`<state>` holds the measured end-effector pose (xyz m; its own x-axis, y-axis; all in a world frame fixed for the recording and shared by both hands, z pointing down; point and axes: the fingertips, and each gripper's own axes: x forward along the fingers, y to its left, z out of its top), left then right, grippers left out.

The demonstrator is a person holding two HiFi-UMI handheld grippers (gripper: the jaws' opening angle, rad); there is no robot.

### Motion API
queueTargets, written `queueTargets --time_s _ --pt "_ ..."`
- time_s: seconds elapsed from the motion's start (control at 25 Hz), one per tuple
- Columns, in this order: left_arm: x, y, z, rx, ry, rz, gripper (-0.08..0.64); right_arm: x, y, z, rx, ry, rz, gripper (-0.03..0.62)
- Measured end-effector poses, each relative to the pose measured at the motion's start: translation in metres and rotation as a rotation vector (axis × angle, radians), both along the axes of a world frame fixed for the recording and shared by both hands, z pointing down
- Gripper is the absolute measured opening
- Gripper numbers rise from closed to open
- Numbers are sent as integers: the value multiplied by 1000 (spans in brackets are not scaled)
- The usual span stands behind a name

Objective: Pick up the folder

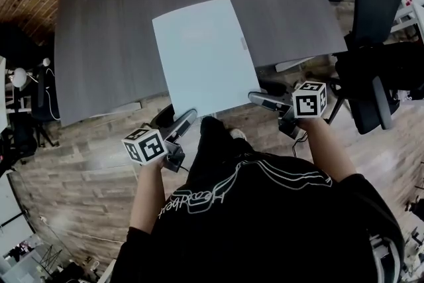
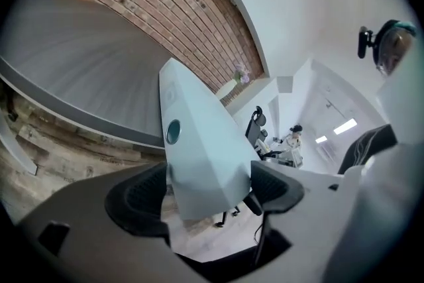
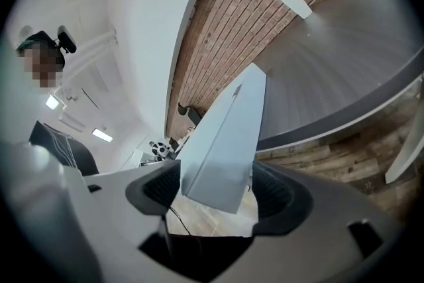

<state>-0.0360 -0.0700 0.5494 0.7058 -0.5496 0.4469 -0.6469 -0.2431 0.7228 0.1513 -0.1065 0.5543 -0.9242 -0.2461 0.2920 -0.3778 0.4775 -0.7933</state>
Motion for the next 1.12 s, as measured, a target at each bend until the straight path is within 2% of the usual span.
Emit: queueTargets --time_s 0.12,0.36,1.12 --pt "2 -1 3 -3 32 21 371 -2 0 5 -32 -40 11 288" --pt "3 0 5 10 40 57 370 -3 0 6 -70 -119 33 287" --pt "-2 -3 0 20 50 23 370 -7 -1 -1 -31 -75 24 287"
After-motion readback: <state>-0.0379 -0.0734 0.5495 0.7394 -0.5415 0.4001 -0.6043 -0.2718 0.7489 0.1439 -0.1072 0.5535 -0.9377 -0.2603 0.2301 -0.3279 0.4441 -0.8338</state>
